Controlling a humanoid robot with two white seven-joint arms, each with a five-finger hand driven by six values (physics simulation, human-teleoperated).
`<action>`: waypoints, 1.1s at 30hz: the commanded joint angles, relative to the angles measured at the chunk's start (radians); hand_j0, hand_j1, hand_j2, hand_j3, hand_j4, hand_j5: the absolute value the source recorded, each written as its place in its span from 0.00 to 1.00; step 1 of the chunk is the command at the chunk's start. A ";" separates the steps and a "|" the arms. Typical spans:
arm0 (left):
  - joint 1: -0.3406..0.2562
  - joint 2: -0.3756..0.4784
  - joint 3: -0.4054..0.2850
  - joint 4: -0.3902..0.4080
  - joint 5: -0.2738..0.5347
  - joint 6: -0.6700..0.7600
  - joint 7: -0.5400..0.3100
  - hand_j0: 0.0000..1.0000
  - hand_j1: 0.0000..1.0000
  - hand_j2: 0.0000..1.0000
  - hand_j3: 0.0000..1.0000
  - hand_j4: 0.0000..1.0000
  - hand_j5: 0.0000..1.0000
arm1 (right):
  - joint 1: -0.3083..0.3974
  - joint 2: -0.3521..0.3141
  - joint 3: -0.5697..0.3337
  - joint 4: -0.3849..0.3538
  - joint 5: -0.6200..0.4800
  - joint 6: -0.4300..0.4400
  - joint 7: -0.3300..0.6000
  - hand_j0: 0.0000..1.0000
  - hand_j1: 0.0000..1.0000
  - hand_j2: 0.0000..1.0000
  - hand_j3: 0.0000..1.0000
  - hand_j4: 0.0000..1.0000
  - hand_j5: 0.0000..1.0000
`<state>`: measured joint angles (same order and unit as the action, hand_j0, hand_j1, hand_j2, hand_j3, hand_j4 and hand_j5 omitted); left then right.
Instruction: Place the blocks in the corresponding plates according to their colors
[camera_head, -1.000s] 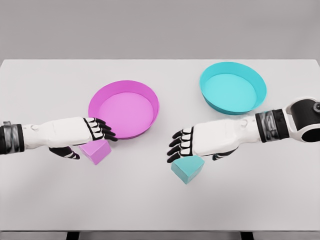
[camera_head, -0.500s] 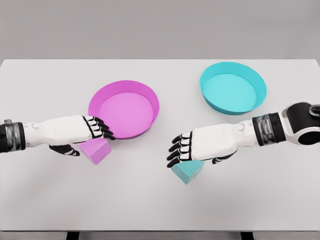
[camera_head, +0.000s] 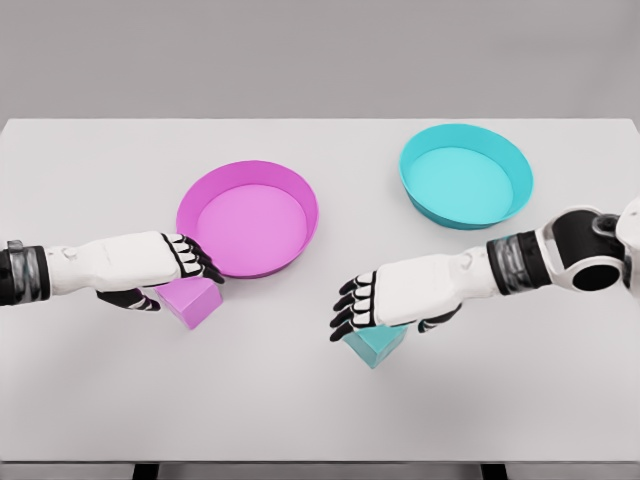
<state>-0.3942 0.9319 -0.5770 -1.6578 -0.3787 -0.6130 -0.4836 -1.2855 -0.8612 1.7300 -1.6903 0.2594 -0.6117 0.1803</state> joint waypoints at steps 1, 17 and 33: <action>0.000 0.001 0.000 0.004 0.006 0.002 0.000 0.86 0.86 0.86 0.86 0.86 0.86 | 0.000 0.005 -0.001 0.004 -0.003 0.001 0.001 1.00 1.00 1.00 1.00 1.00 1.00; -0.002 0.001 0.000 0.004 0.006 0.002 0.000 0.79 0.79 0.79 0.79 0.79 0.79 | 0.008 0.034 -0.001 0.049 -0.002 0.001 0.034 1.00 1.00 1.00 1.00 1.00 1.00; -0.003 0.001 0.000 0.003 0.006 0.002 0.000 0.70 0.70 0.70 0.70 0.70 0.70 | 0.011 0.031 -0.017 0.046 0.015 0.001 0.060 0.88 0.88 0.88 0.88 0.88 0.88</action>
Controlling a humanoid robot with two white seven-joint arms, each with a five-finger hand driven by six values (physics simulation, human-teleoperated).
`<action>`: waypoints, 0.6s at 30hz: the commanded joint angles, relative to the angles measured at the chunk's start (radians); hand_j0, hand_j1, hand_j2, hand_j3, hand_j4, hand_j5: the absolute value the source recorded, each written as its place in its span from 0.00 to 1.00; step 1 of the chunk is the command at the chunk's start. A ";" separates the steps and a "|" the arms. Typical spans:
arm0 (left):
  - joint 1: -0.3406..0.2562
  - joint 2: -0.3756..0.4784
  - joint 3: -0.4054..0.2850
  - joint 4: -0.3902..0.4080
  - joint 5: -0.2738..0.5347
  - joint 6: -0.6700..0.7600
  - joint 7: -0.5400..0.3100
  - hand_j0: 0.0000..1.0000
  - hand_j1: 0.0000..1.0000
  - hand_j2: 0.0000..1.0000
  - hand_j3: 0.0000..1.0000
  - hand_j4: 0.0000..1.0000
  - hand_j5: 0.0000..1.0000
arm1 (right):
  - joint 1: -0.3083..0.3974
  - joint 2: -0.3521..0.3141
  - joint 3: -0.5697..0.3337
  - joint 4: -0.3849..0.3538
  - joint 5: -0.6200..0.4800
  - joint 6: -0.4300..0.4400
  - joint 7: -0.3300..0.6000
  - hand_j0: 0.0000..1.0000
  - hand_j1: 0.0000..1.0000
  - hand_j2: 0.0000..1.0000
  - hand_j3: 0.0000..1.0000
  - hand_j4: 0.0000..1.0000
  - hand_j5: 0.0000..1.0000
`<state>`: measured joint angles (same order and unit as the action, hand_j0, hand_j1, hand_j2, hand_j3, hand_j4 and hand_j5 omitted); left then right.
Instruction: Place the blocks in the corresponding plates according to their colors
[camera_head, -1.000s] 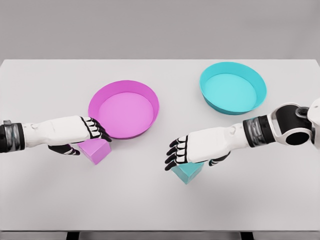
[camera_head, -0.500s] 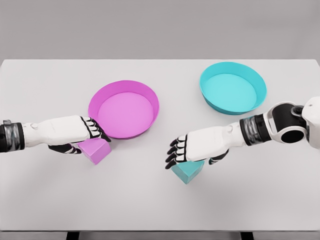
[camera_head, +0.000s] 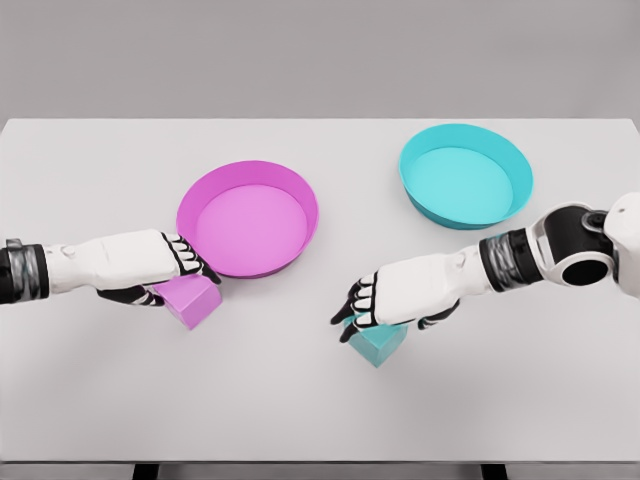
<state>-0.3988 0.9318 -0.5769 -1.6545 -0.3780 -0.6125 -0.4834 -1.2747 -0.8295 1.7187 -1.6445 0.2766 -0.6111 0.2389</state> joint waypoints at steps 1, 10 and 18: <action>-0.002 0.002 0.000 -0.001 0.005 0.002 0.000 0.68 0.68 0.68 0.68 0.68 0.68 | 0.000 -0.002 -0.005 0.002 -0.002 0.000 0.002 0.86 0.86 0.86 0.86 0.86 0.86; -0.014 0.010 0.000 -0.002 0.007 0.002 0.000 0.54 0.54 0.54 0.54 0.54 0.54 | 0.000 -0.008 -0.005 0.003 -0.002 0.000 0.000 0.80 0.80 0.80 0.80 0.80 0.80; -0.029 0.024 0.000 -0.007 0.025 0.002 0.002 0.54 0.54 0.54 0.54 0.54 0.54 | 0.000 -0.016 -0.045 0.006 -0.008 0.000 -0.004 0.65 0.65 0.65 0.65 0.65 0.65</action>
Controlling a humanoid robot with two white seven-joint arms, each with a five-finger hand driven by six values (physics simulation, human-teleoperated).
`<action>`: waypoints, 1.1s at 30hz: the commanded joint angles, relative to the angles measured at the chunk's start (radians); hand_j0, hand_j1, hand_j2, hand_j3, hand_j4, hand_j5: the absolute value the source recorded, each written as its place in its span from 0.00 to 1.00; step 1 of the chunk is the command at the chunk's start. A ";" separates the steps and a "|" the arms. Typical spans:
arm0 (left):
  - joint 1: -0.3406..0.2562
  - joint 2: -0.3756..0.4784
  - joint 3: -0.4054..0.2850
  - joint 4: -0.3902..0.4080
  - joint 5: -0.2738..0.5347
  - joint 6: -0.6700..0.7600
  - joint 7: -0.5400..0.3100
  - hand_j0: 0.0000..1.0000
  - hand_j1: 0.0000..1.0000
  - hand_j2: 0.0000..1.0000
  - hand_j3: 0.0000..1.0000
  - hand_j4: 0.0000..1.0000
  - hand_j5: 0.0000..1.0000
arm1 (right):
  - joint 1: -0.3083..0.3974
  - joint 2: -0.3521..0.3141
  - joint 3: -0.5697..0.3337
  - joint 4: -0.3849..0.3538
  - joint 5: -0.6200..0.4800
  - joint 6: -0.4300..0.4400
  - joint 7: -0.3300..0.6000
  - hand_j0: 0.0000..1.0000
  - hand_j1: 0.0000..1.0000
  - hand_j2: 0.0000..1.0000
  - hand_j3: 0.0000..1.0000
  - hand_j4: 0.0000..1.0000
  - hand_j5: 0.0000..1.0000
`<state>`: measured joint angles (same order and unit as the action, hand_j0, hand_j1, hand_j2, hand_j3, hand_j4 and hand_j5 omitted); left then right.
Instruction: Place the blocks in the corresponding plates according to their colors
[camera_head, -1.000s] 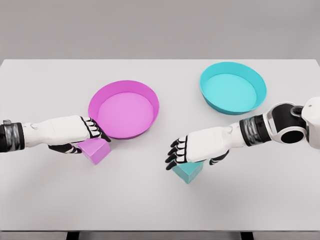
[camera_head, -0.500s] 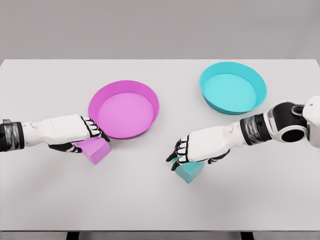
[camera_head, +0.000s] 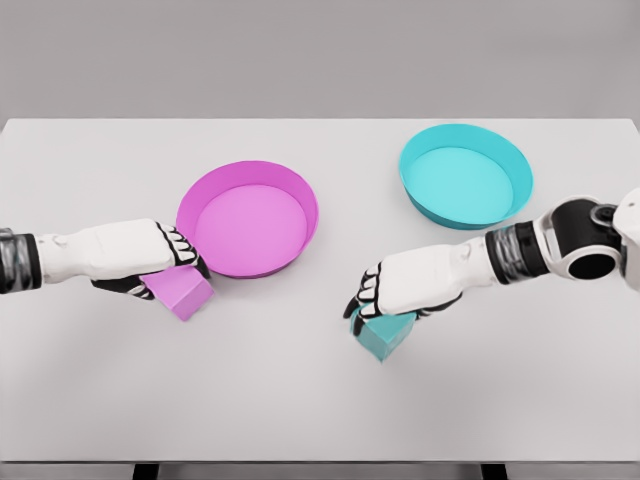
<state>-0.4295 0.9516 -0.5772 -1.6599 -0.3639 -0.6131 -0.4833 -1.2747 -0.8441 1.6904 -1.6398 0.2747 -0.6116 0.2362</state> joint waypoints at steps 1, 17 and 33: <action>0.000 0.013 0.000 -0.003 0.032 0.002 0.000 0.54 0.54 0.54 0.54 0.54 0.54 | 0.000 -0.001 -0.020 0.001 -0.009 0.001 -0.001 0.65 0.65 0.65 0.65 0.65 0.65; -0.090 0.055 0.007 0.002 0.148 0.002 -0.001 0.51 0.51 0.51 0.51 0.51 0.51 | -0.008 -0.001 -0.138 0.018 -0.063 0.001 -0.001 0.57 0.57 0.57 0.57 0.57 0.57; -0.264 -0.045 0.020 0.002 0.217 0.002 0.006 0.91 0.91 0.91 0.91 0.91 0.91 | -0.035 0.013 -0.212 0.149 -0.097 0.001 -0.001 0.57 0.57 0.57 0.57 0.57 0.57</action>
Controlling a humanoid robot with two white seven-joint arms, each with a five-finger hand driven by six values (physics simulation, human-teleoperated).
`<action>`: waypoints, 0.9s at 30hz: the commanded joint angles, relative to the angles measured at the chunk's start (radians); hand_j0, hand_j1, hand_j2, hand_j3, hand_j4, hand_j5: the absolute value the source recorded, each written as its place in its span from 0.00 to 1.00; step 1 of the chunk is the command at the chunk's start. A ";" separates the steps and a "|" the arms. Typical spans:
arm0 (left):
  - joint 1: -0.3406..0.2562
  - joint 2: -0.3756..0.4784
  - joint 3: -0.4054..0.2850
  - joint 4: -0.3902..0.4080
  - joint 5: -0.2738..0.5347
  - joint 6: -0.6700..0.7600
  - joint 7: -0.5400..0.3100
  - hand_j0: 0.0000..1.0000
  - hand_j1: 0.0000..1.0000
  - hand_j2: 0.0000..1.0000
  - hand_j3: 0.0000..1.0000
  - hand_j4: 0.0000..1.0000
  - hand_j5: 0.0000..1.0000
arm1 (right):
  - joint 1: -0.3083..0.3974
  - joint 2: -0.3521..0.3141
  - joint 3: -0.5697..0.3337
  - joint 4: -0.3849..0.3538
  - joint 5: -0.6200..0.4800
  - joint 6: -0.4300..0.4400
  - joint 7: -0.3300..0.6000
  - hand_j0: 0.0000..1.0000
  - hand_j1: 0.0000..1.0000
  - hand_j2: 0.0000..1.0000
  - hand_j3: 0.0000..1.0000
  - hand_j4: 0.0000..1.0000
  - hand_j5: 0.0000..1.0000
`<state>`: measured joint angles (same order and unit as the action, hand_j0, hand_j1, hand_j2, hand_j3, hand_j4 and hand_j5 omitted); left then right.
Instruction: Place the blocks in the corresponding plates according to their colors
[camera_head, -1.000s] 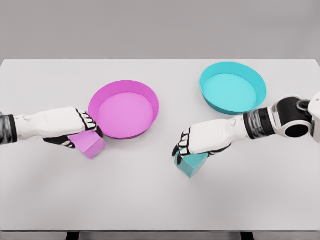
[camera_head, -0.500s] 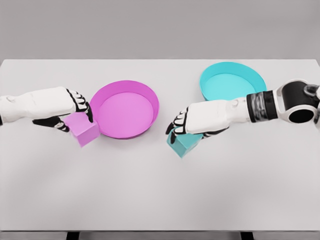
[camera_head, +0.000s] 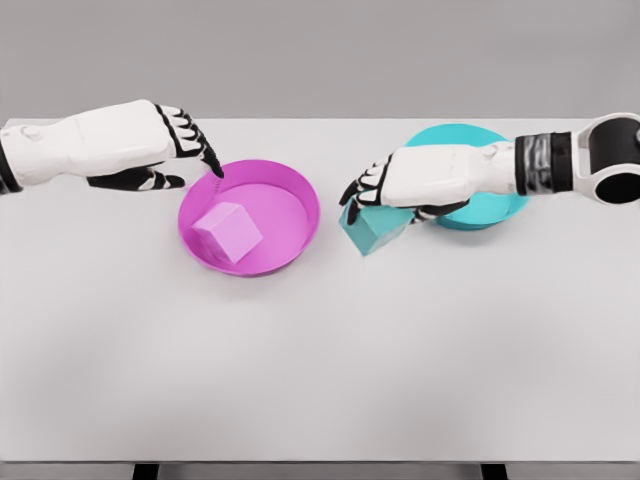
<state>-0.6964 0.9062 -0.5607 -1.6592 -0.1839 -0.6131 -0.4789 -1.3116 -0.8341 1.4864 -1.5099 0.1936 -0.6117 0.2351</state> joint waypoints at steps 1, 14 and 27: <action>0.000 0.002 0.004 0.001 0.044 0.002 0.002 0.97 0.97 0.97 0.97 0.97 0.97 | 0.000 0.003 -0.012 0.023 -0.020 0.001 0.000 0.57 0.57 0.57 0.57 0.57 0.57; 0.003 0.072 0.030 0.275 0.047 0.002 0.003 1.00 1.00 1.00 1.00 1.00 1.00 | -0.025 0.035 -0.049 0.200 -0.028 0.001 0.000 0.57 0.57 0.57 0.57 0.57 0.57; 0.123 0.066 0.009 0.394 0.047 0.002 -0.006 1.00 1.00 1.00 1.00 1.00 1.00 | -0.018 0.021 -0.055 0.401 -0.011 0.001 0.006 0.57 0.57 0.57 0.57 0.57 0.57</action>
<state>-0.5737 0.9762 -0.5498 -1.2764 -0.1222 -0.6133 -0.4837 -1.3284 -0.8111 1.4331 -1.1345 0.1850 -0.6122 0.2416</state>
